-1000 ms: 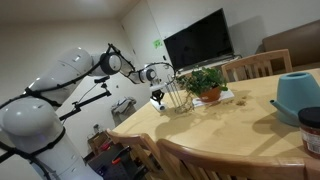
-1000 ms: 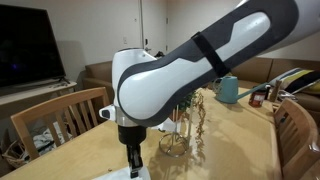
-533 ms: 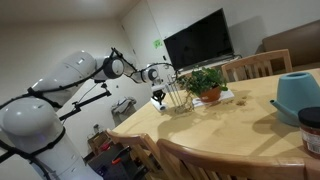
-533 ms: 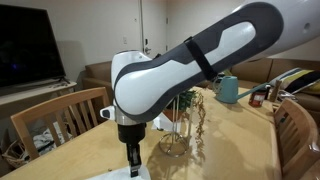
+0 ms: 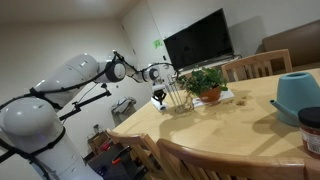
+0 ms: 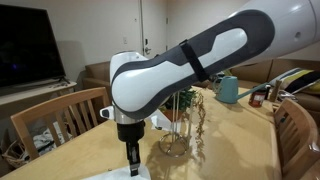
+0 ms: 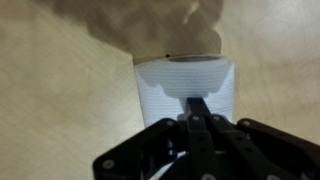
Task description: Slightly move the tissue roll to the bottom of the table
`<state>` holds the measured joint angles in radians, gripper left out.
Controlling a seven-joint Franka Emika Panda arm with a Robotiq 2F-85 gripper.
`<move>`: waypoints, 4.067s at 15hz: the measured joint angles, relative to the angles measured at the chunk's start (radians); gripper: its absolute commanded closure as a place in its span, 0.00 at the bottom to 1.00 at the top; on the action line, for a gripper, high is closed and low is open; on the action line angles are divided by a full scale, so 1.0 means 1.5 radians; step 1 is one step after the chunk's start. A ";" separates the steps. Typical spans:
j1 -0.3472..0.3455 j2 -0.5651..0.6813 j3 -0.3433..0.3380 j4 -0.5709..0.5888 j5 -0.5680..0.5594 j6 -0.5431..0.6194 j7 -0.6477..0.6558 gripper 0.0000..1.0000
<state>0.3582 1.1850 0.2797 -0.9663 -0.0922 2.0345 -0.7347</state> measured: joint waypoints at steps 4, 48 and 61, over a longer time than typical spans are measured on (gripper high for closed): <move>0.006 -0.002 -0.002 0.002 -0.003 -0.033 0.040 1.00; -0.004 -0.179 -0.012 -0.317 -0.080 -0.101 0.134 1.00; 0.016 -0.157 -0.012 -0.304 -0.141 -0.200 0.087 1.00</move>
<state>0.3824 0.9492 0.2614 -1.4227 -0.3030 1.7345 -0.6047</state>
